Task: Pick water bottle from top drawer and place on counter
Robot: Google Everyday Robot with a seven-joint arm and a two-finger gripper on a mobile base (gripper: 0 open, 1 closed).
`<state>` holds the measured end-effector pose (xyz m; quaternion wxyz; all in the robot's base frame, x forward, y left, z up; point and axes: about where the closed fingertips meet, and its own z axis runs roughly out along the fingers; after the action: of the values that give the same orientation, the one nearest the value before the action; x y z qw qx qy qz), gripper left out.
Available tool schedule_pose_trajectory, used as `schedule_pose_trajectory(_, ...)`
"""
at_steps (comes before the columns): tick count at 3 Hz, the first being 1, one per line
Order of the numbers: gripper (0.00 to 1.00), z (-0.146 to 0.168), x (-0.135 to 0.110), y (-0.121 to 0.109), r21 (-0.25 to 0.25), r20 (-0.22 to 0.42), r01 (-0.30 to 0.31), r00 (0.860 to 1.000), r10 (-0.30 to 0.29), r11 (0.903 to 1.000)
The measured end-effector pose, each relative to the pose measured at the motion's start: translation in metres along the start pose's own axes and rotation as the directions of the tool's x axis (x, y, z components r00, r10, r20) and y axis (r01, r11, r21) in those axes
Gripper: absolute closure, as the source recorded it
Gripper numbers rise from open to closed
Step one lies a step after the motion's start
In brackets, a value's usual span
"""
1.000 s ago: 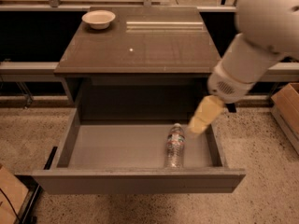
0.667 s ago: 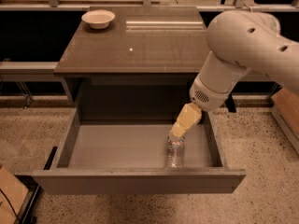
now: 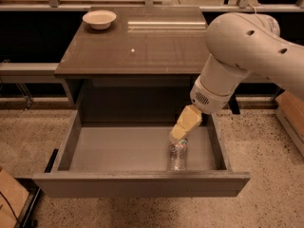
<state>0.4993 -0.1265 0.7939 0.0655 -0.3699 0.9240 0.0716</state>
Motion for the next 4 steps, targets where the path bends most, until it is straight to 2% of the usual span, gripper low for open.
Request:
schedule_pose_trajectory(1, 0.0, 0.04, -0.016, 0.005, -0.034, -0.003, -0.075, 0.997, 0.075, 0.9966)
schedule_pose_trajectory(2, 0.0, 0.096, -0.026, -0.001, -0.085, -0.032, -0.203, 0.979, 0.201, 0.9756)
schedule_pose_trajectory(3, 0.0, 0.148, -0.024, -0.007, -0.123, -0.082, -0.311, 0.95, 0.303, 0.9424)
schedule_pose_trajectory(4, 0.0, 0.191, -0.014, -0.009, -0.139, -0.15, -0.391, 0.916, 0.371, 0.9097)
